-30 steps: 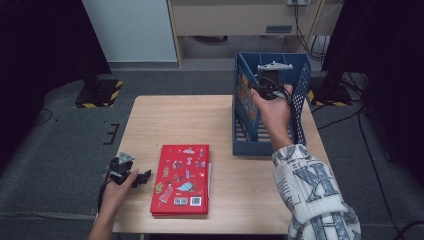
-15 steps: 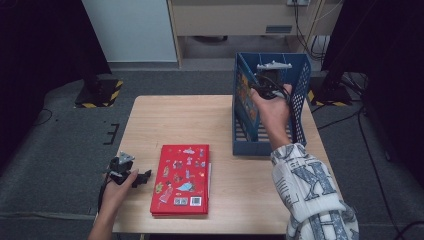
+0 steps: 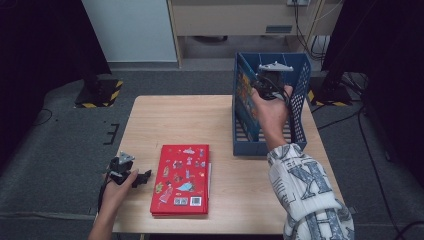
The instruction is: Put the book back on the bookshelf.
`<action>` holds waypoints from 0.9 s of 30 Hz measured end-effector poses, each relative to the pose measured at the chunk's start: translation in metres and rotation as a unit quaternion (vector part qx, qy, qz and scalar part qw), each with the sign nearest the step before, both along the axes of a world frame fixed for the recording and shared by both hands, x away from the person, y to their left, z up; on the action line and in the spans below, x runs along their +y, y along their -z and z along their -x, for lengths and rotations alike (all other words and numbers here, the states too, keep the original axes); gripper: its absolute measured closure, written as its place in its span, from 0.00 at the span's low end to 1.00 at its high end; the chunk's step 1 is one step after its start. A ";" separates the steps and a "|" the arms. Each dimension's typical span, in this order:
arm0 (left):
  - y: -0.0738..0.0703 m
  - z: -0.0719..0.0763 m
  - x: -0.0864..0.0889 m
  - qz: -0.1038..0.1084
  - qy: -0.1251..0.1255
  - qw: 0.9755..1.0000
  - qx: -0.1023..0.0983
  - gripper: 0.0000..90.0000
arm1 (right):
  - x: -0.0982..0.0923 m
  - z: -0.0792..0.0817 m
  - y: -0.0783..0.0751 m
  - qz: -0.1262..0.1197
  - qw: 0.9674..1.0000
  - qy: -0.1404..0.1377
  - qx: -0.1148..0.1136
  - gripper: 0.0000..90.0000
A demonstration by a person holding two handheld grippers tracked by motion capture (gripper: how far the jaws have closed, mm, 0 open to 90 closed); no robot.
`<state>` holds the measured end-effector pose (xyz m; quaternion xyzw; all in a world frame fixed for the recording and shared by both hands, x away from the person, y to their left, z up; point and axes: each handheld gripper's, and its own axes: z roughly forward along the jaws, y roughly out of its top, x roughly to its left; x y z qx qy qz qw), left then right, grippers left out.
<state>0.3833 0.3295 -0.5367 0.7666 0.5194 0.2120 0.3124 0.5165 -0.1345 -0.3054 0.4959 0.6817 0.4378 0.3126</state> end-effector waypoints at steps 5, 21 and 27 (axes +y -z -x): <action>0.000 0.000 0.000 0.000 0.000 1.000 0.000 0.00 | 0.003 -0.003 0.000 -0.002 1.000 0.007 -0.008 0.92; 0.000 0.000 0.000 -0.001 0.001 1.000 0.000 0.00 | 0.012 -0.016 0.005 0.005 0.999 0.033 -0.028 0.92; 0.000 0.000 0.000 -0.001 0.002 1.000 0.000 0.00 | 0.017 -0.018 0.007 0.003 0.999 0.034 -0.030 0.91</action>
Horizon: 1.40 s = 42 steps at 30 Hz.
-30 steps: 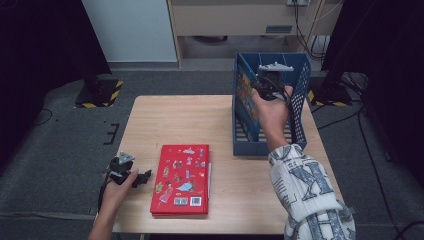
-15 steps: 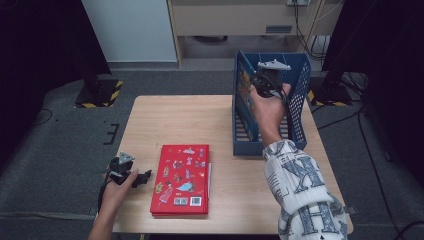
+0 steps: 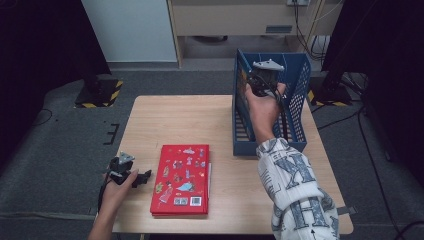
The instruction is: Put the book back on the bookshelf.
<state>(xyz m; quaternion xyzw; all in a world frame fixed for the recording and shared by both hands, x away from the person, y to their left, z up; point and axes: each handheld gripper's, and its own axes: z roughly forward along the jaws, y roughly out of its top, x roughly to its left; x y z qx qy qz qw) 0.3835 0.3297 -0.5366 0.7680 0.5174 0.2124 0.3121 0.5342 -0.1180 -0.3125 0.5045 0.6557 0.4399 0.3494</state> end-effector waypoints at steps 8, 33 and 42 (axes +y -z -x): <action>0.000 0.000 -0.001 0.002 -0.001 1.000 0.001 0.00 | 0.001 0.004 0.001 -0.019 1.000 -0.019 -0.001 0.80; 0.000 0.000 -0.001 -0.001 0.002 1.000 0.002 0.00 | -0.011 0.037 0.007 -0.049 0.996 -0.078 0.001 0.69; 0.000 0.000 -0.001 -0.002 0.003 1.000 0.002 0.00 | -0.014 0.044 0.007 -0.043 0.996 -0.081 -0.004 0.78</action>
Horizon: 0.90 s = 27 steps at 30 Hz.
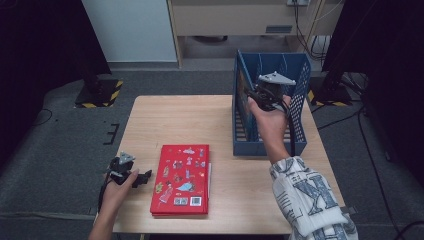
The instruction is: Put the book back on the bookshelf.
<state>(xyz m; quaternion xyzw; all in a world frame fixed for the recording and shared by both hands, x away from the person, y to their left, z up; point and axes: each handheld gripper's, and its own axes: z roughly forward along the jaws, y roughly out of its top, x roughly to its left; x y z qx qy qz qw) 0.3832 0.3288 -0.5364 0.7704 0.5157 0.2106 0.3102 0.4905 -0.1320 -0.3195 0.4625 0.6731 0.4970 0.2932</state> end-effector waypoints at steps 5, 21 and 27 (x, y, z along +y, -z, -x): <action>0.000 0.000 0.000 0.000 0.000 1.000 0.000 0.00 | 0.003 0.002 0.000 0.005 1.000 -0.002 -0.005 0.78; 0.000 0.000 0.000 0.000 0.000 1.000 0.000 0.00 | 0.012 0.005 0.002 0.010 1.000 -0.009 -0.013 0.75; 0.000 0.000 0.000 0.000 0.001 1.000 0.000 0.00 | 0.013 0.007 0.002 0.005 1.000 -0.003 -0.016 0.75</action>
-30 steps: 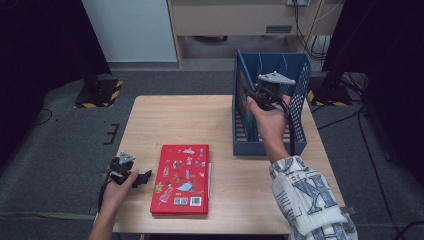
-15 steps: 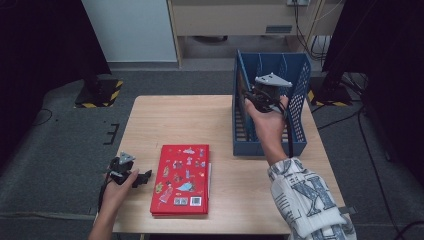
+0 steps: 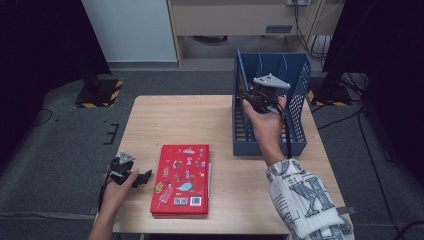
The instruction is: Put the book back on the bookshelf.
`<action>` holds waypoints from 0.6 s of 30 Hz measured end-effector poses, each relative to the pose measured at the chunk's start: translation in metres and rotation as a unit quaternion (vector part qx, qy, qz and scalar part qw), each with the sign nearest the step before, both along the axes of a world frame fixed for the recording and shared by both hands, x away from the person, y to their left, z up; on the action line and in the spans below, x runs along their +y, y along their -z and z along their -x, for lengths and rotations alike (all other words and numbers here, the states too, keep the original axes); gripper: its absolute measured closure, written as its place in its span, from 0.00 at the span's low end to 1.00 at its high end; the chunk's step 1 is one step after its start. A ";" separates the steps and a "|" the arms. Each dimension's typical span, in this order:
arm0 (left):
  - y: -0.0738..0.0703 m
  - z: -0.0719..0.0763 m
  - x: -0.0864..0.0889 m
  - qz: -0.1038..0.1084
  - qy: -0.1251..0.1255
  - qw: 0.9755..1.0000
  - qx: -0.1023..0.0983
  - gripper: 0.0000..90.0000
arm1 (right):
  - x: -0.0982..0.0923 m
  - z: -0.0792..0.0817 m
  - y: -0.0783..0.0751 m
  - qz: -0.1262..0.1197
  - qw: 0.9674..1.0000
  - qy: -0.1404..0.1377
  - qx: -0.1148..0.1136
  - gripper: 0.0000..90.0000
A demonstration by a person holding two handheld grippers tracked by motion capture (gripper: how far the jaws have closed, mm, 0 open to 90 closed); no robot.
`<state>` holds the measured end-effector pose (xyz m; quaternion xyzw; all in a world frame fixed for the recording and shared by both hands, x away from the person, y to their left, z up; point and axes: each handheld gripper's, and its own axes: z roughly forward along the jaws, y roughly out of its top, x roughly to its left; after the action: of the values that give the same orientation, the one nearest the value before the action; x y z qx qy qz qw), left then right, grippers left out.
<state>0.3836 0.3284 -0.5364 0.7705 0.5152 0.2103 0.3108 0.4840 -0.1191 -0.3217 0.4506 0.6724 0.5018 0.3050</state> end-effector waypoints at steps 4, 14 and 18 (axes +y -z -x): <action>0.000 0.000 0.000 0.000 0.000 1.000 0.000 0.00 | 0.003 0.000 -0.001 0.000 1.000 0.004 0.000 0.76; 0.000 0.000 0.000 0.000 0.001 1.000 0.000 0.00 | 0.009 -0.001 -0.002 -0.009 1.000 0.005 -0.001 0.74; 0.000 0.000 0.000 0.000 0.001 1.000 0.000 0.00 | 0.011 -0.001 -0.002 -0.017 1.000 0.001 0.000 0.71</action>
<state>0.3838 0.3281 -0.5365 0.7709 0.5147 0.2101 0.3108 0.4852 -0.1080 -0.3199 0.4561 0.6637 0.5127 0.2976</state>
